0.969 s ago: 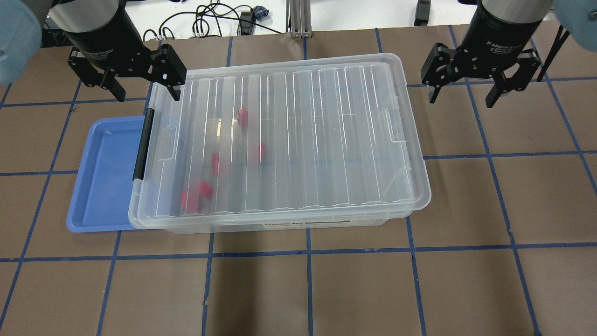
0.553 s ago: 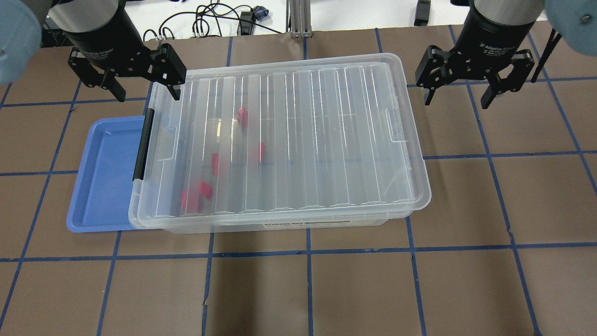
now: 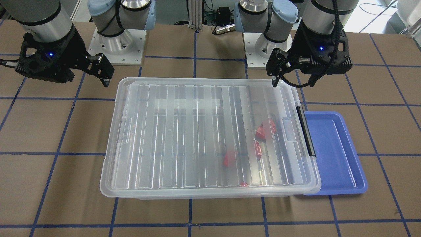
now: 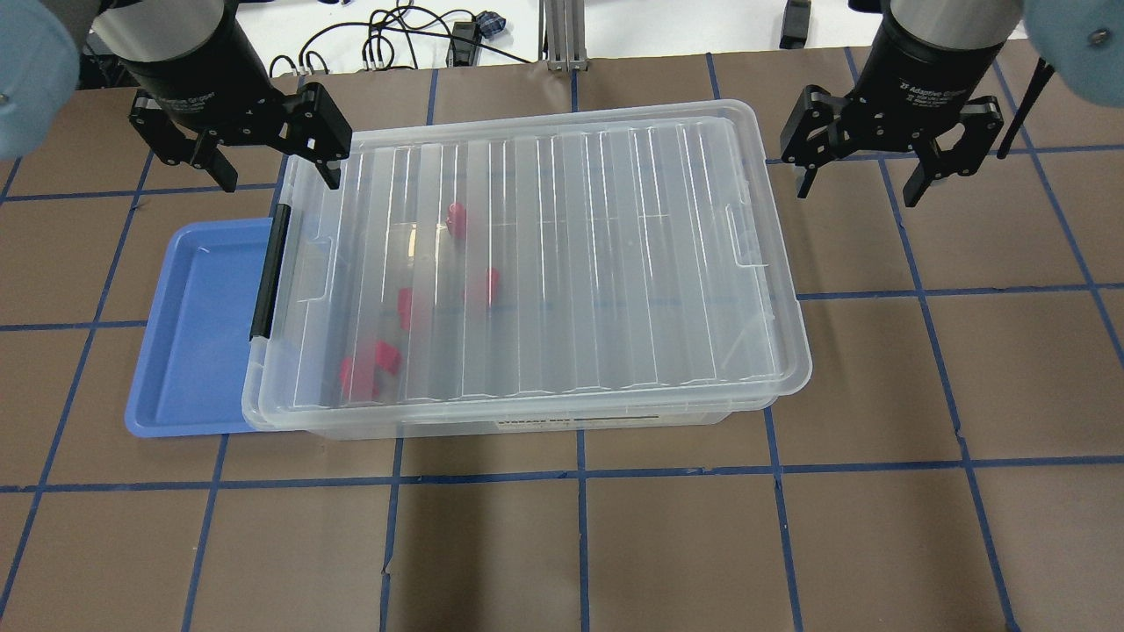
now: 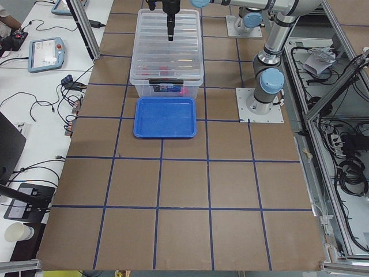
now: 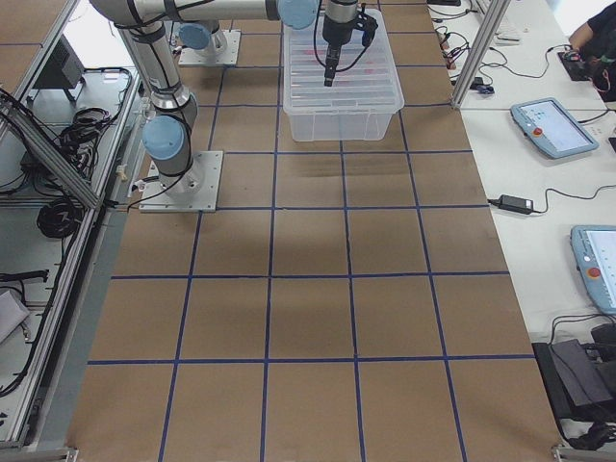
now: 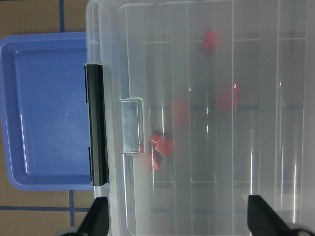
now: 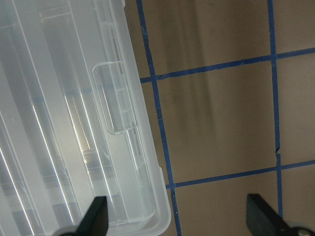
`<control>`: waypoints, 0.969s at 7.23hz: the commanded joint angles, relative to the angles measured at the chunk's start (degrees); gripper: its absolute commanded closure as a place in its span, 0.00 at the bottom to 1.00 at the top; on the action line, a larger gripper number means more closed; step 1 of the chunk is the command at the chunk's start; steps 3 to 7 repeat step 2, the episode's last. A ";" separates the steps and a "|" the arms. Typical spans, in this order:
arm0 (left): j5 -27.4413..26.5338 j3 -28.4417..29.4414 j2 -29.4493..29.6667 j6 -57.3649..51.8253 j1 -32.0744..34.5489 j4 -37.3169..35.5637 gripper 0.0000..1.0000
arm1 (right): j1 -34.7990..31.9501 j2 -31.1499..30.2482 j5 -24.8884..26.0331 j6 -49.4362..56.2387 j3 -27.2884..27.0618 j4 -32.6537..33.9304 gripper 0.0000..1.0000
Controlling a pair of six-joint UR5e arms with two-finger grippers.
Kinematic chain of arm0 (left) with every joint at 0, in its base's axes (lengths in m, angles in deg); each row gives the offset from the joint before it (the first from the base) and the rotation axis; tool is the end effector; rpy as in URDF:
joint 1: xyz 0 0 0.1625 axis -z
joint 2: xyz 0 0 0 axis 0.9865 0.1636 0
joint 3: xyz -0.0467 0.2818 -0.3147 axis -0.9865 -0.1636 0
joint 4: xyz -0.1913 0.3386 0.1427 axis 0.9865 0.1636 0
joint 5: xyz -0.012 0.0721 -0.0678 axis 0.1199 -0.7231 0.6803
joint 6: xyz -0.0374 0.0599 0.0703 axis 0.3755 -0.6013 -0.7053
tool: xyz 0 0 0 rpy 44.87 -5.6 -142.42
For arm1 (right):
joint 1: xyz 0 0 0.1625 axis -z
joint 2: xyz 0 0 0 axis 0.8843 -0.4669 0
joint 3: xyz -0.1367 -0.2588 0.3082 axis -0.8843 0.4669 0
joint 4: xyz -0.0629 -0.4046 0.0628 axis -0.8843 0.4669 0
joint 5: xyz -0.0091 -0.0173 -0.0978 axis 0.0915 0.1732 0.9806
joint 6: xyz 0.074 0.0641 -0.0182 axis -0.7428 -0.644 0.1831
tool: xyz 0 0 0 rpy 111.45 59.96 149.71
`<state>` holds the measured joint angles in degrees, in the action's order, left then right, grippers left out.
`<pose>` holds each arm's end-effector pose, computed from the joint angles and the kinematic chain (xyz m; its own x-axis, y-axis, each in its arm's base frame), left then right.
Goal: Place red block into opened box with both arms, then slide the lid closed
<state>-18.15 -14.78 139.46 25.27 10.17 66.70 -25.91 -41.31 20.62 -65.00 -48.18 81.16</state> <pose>-0.1359 -0.5048 0.5214 -0.9992 -0.0061 -0.0406 -0.0047 0.9994 -0.0343 0.1169 -0.5042 0.4963 -0.9869 0.1613 0.0056 0.1612 0.9839 0.0768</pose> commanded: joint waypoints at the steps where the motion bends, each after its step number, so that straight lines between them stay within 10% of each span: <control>1: -0.01 -0.05 0.07 0.03 0.04 0.05 0.00 | 0.01 -0.36 -0.01 -0.10 0.20 -0.19 0.00; 7: 0.25 0.13 0.08 0.20 0.21 0.05 0.00 | 0.01 -1.32 -0.19 -0.11 0.11 -0.28 0.00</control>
